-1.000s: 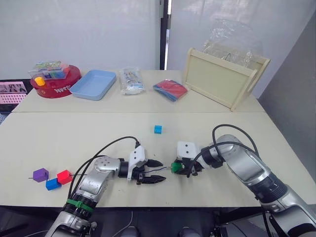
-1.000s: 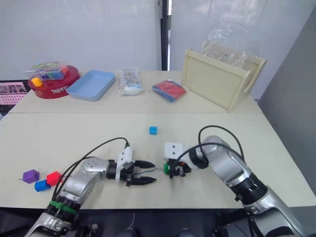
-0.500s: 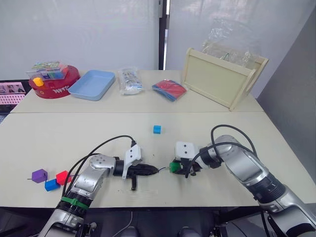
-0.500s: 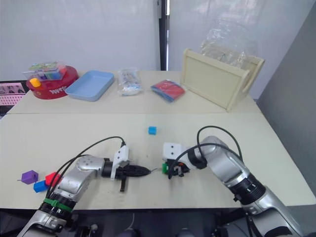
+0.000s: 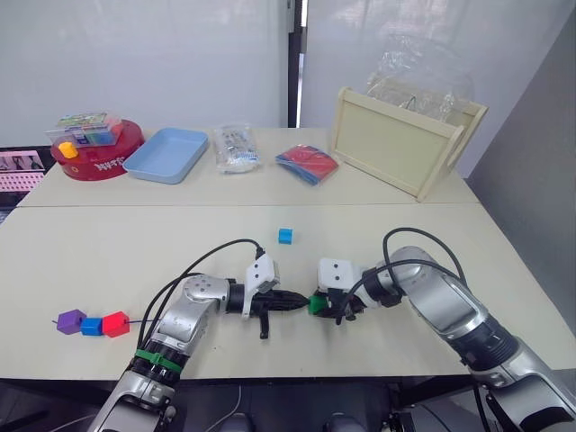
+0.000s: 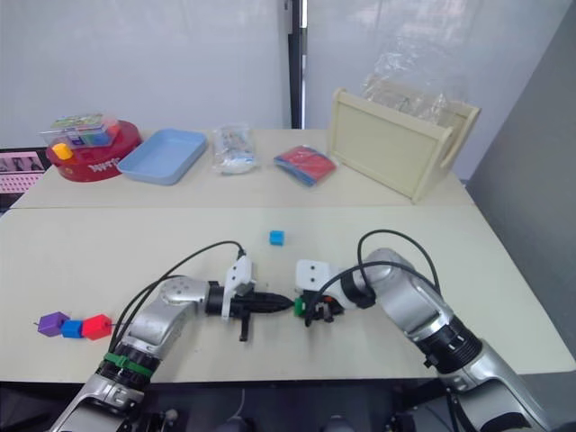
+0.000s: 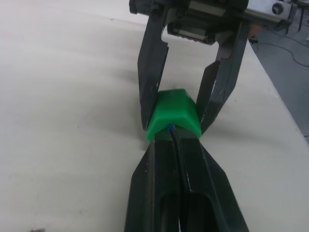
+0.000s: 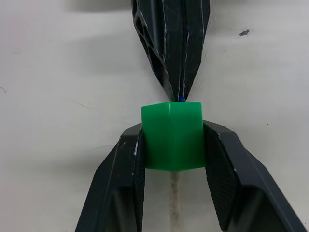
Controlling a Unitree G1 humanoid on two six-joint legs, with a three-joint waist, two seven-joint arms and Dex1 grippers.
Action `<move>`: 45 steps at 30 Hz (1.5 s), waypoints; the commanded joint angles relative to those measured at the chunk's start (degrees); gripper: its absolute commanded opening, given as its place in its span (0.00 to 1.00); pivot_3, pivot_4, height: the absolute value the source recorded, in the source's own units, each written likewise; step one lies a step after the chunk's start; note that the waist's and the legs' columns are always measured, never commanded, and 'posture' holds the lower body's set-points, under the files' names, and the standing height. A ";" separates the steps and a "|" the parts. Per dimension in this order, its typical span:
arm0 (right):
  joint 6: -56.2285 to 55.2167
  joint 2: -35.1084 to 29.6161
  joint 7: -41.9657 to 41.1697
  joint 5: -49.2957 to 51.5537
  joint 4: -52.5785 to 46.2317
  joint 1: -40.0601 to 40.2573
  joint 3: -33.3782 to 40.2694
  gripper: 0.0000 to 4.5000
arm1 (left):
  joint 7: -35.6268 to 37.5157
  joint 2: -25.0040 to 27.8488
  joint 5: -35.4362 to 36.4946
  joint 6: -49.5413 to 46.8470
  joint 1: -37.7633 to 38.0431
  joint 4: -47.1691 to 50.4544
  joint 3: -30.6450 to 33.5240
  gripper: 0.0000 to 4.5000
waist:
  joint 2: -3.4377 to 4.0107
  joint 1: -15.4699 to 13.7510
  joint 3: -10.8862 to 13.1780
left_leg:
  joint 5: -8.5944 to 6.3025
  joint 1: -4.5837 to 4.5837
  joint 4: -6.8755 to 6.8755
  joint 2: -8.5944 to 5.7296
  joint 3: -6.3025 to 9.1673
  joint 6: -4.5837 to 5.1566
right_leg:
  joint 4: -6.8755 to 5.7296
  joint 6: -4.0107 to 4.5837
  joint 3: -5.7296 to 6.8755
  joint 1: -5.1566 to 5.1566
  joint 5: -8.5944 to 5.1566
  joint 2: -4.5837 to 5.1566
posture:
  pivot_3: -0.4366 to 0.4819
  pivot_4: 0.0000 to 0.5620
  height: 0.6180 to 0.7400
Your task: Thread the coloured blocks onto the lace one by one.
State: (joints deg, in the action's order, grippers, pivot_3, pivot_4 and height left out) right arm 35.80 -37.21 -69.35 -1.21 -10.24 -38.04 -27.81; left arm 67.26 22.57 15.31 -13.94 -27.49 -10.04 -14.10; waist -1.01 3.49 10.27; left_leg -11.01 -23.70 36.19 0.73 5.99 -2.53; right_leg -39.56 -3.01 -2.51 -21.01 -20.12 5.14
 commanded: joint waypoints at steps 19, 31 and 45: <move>4.73 -0.30 0.82 3.11 -4.68 0.12 1.20 0.87 | 3.30 2.66 2.46 0.97 0.74 3.24 2.69 1.00 | 0.00 -0.02 0.00 | 0.00 -0.07 0.03 -0.03 0.02 0.00 | -0.02 0.00 0.00 -0.02 0.00 0.02 | 0.48 0.27 1.00; 10.92 -10.72 1.14 10.94 -14.74 5.27 11.18 0.98 | 4.58 -0.88 0.92 1.94 -2.82 -0.25 -0.92 1.00 | -0.01 -1.30 0.01 | -0.01 -0.15 0.07 -0.09 0.00 0.01 | 0.11 0.00 0.01 -0.01 0.00 0.09 | 0.48 0.27 1.00; 9.80 -16.28 6.97 10.58 -15.43 11.02 13.03 0.98 | 0.03 -6.47 -6.07 4.70 -4.91 -5.27 -6.44 1.00 | -0.02 -1.12 0.01 | -0.03 -0.16 0.09 -0.10 -0.01 0.05 | 0.12 0.00 0.01 -0.01 0.00 0.10 | 0.48 0.27 1.00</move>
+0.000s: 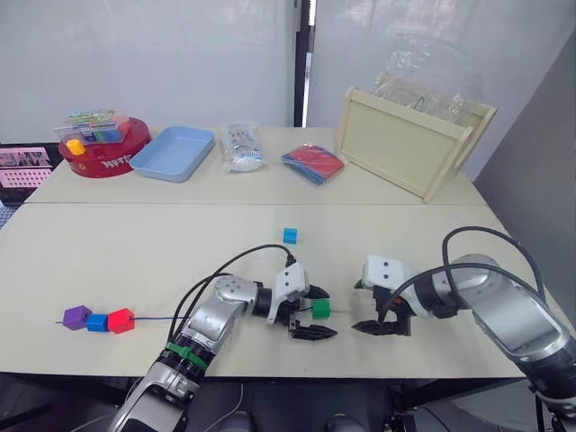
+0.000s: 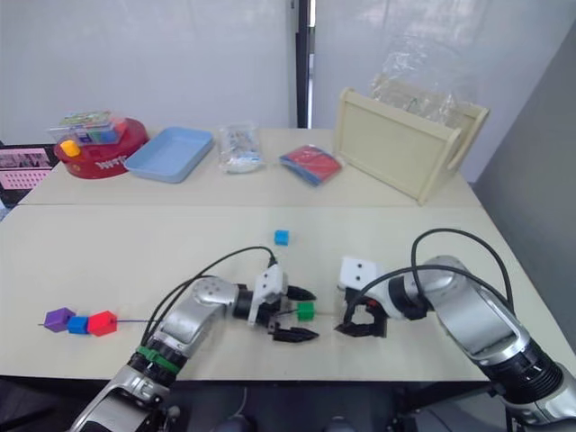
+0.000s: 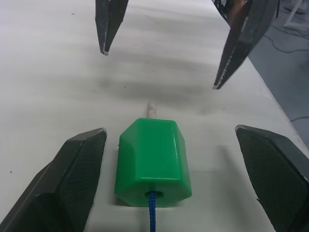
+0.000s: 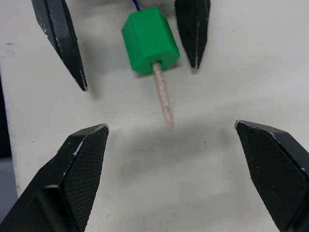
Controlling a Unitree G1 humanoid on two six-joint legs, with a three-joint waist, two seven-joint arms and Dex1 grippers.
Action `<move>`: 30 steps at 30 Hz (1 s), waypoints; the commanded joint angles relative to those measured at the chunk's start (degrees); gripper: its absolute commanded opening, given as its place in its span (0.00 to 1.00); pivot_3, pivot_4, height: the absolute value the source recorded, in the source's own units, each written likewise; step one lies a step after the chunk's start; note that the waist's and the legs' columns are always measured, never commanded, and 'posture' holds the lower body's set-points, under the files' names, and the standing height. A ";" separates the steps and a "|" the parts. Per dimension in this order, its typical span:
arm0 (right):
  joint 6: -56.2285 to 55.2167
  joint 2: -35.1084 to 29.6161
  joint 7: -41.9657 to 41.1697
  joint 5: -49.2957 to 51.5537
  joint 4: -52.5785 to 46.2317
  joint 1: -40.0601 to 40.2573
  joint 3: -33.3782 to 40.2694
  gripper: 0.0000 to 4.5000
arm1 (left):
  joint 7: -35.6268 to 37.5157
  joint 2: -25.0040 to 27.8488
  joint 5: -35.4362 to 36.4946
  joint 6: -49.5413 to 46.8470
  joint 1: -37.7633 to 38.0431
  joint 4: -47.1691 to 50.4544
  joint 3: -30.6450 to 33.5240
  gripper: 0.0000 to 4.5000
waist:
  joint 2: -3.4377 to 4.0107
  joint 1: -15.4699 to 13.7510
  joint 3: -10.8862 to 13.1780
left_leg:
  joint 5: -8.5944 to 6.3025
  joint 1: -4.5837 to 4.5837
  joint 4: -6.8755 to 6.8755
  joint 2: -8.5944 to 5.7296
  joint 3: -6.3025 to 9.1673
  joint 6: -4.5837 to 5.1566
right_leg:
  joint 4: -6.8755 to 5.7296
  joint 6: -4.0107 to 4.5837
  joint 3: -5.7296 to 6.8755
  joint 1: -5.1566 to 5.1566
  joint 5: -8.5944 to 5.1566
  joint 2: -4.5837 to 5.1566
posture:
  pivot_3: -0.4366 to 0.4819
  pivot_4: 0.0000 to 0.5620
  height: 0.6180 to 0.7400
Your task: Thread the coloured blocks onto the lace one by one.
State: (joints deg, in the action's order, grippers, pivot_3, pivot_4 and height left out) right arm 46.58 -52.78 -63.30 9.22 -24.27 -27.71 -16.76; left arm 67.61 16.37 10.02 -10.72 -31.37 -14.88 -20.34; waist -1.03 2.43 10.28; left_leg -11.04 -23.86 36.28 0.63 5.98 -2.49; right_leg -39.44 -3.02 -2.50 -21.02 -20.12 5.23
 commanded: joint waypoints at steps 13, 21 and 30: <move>-4.95 3.71 3.96 -0.58 2.76 0.57 -1.04 1.00 | -0.48 0.13 -0.09 0.29 0.64 1.81 0.63 0.27 | 0.00 -0.06 0.00 | 0.00 0.00 0.00 -0.01 0.00 0.00 | 0.03 0.00 0.00 0.01 0.00 0.01 | 0.48 0.27 1.00; -6.15 5.60 3.54 -1.38 6.79 0.04 -2.78 0.94 | -0.69 -0.02 -0.53 0.61 0.10 1.06 0.58 0.27 | 0.00 0.00 0.00 | 0.00 0.00 0.00 0.00 0.00 0.00 | 0.02 0.00 0.00 0.01 0.00 0.00 | 0.48 0.27 1.00; -9.19 5.82 1.93 -1.78 9.99 1.64 -3.05 0.30 | -0.65 0.31 -0.82 0.96 0.14 0.90 0.58 0.27 | 0.00 0.03 0.00 | 0.00 0.03 0.03 0.00 0.00 -0.01 | 0.01 0.00 0.01 0.05 0.00 0.00 | 0.48 0.27 1.00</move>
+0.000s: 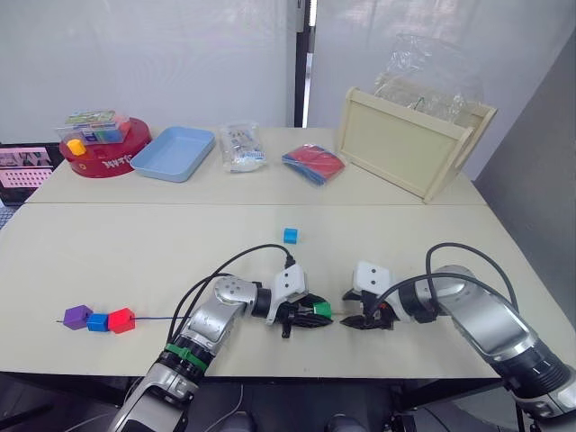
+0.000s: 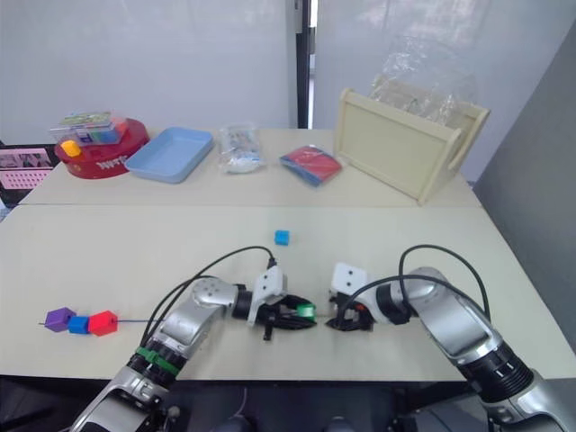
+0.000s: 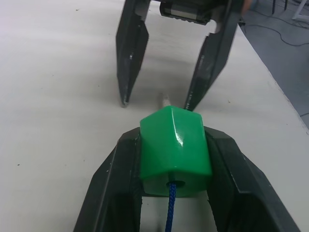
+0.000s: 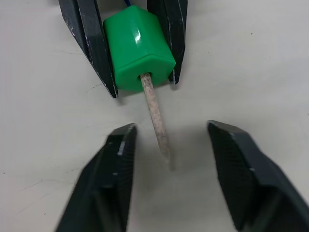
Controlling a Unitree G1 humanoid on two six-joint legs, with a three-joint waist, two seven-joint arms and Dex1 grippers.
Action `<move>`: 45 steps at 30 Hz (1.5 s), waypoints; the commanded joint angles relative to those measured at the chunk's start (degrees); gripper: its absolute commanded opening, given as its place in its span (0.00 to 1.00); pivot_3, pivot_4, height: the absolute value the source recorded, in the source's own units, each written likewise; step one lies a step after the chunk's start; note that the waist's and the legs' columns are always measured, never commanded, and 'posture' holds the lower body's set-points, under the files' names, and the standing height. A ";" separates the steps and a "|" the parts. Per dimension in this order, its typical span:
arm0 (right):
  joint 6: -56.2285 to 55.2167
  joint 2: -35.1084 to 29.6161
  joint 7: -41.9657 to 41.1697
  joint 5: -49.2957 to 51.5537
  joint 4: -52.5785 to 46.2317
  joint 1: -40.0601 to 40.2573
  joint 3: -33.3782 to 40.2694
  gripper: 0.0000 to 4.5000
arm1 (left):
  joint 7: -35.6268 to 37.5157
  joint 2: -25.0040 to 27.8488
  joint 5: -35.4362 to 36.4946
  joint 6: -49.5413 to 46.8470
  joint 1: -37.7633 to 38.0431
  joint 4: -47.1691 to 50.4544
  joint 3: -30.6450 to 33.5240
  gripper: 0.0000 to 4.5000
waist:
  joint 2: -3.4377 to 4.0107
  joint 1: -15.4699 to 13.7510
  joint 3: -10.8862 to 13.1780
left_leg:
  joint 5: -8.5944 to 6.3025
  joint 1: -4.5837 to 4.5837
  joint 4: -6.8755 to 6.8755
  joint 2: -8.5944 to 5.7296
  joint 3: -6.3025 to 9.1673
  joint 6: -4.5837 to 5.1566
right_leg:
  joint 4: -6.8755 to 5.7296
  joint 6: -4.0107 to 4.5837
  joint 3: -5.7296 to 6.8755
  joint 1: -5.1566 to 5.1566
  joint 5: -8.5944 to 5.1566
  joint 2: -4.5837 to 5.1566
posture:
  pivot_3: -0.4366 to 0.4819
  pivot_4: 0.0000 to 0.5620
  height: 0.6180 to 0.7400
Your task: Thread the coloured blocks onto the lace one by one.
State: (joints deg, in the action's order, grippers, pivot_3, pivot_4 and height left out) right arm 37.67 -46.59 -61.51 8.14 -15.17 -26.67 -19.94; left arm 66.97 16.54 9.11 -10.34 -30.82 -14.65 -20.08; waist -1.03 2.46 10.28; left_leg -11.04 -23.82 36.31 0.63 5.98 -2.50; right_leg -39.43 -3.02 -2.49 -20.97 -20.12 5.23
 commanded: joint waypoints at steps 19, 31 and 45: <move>-6.85 5.29 -7.25 -2.04 8.45 -11.54 -4.60 0.00 | 2.66 30.63 6.63 -2.07 21.82 13.32 23.41 0.27 | 0.02 1.59 0.01 | 0.00 0.10 -0.22 0.15 0.02 0.00 | -0.02 0.00 -0.03 -0.07 0.00 -0.10 | 0.48 0.27 1.00; -10.06 9.55 -9.82 -3.85 12.65 -15.08 -6.34 0.00 | 6.29 43.74 10.13 6.96 31.62 0.34 40.48 0.63 | 0.10 1.20 0.08 | -0.01 0.28 -0.45 0.17 -0.11 0.00 | -0.03 0.01 -0.04 -0.12 0.00 -0.05 | 0.48 0.27 1.00; -1.52 8.60 -12.36 -2.59 5.12 -13.90 -7.02 0.00 | 5.64 23.92 19.33 -3.72 18.01 17.23 22.08 1.00 | 0.08 0.83 0.08 | 0.00 0.07 -0.30 0.15 -0.06 -0.01 | -0.29 0.01 0.02 -0.27 0.00 -0.06 | 0.48 0.27 1.00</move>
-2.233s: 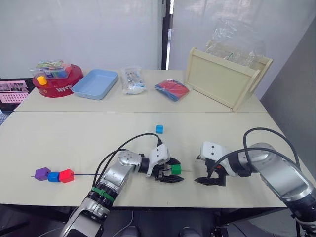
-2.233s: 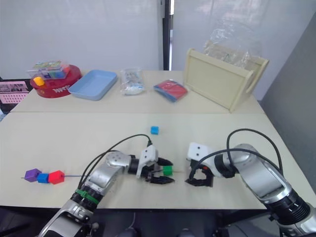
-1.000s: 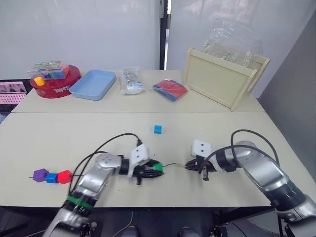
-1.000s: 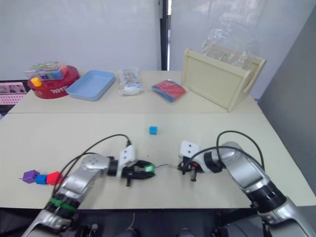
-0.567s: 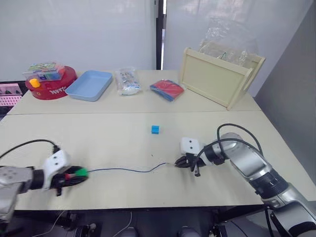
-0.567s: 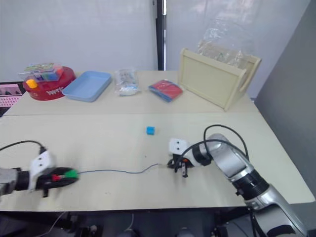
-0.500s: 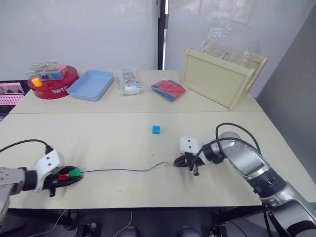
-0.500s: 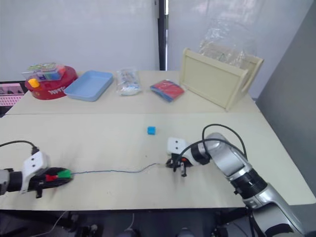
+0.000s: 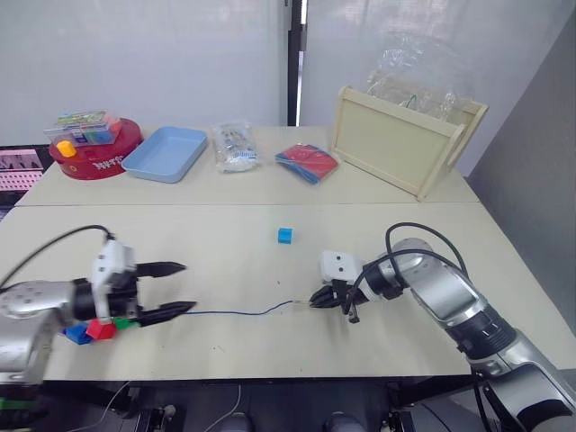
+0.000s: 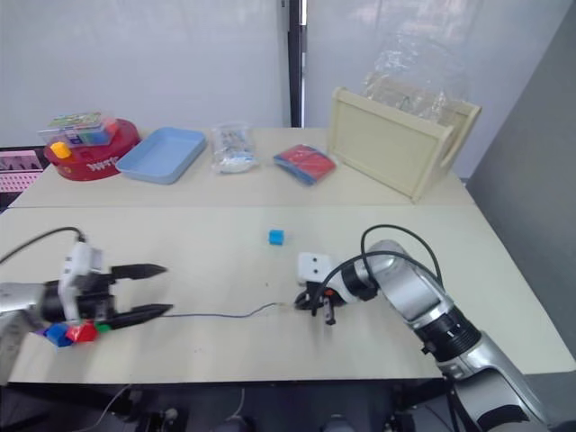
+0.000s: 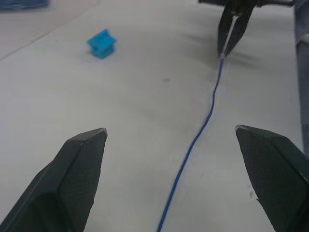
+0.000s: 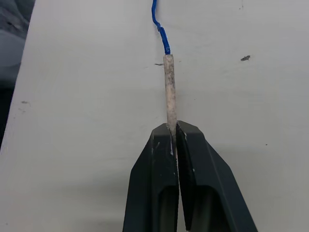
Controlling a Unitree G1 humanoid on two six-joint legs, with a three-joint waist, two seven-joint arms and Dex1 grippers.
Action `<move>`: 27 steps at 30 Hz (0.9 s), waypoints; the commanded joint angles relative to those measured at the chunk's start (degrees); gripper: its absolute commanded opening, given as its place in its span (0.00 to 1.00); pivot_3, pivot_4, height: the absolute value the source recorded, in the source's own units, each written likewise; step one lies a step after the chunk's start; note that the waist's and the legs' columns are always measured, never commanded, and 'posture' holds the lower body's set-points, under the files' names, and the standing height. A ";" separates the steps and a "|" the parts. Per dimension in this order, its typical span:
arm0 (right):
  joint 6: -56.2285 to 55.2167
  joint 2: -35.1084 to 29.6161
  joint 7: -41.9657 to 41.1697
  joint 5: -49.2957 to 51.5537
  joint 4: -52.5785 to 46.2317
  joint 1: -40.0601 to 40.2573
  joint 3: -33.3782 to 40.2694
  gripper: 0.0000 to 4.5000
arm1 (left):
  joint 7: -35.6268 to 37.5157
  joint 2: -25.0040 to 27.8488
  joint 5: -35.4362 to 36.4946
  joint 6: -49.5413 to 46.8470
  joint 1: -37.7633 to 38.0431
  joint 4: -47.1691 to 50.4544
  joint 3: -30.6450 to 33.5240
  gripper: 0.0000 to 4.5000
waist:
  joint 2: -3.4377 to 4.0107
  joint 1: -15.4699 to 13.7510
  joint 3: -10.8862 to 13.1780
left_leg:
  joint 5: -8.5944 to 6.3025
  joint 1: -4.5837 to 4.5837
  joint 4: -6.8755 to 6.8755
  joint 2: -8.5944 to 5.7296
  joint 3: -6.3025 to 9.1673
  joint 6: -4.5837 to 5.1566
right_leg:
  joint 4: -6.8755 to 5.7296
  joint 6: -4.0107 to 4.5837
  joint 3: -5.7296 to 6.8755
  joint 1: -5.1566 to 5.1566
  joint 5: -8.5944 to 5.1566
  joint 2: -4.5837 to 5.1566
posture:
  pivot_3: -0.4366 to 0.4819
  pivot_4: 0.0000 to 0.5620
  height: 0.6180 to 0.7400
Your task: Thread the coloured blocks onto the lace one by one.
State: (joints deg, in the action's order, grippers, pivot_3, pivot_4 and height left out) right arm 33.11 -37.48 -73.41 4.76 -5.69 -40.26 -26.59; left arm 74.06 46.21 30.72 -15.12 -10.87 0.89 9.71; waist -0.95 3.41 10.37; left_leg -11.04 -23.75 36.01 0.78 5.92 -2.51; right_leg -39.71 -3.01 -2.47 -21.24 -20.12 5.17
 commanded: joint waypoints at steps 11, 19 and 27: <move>10.24 -2.40 0.67 -0.19 -10.51 -0.48 -3.29 0.00 | -3.10 -18.49 -9.14 4.50 -6.36 -3.98 -19.67 1.00 | -0.07 0.08 -0.04 | 0.00 -0.03 0.25 -0.03 0.03 0.01 | -0.04 0.00 -0.02 0.06 0.00 -0.02 | 0.48 0.27 1.00; 12.44 -2.51 1.93 0.48 -11.98 -0.63 -3.78 0.00 | -1.85 -21.12 -10.06 4.76 -8.82 -7.82 -21.98 0.87 | -0.07 -0.35 -0.04 | 0.00 -0.04 0.28 -0.05 0.04 0.01 | -0.02 0.00 -0.01 0.08 0.00 0.00 | 0.48 0.27 1.00; 13.06 -2.61 2.66 0.50 -12.64 -0.53 -4.16 0.00 | -1.82 -20.88 -11.96 4.00 -9.26 -7.89 -23.49 0.45 | -0.07 -0.58 -0.04 | 0.00 -0.04 0.28 -0.06 0.03 0.01 | -0.01 0.00 -0.02 0.08 0.00 0.01 | 0.48 0.27 1.00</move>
State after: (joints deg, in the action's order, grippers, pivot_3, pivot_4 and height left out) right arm 46.11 -39.82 -70.85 4.75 -16.41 -40.06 -31.04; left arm 72.00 24.99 19.16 -11.16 -20.25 -7.55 -13.44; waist -1.01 2.83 10.33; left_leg -11.04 -23.79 36.29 0.73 5.95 -2.50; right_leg -39.71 -3.01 -2.49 -21.16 -20.12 5.18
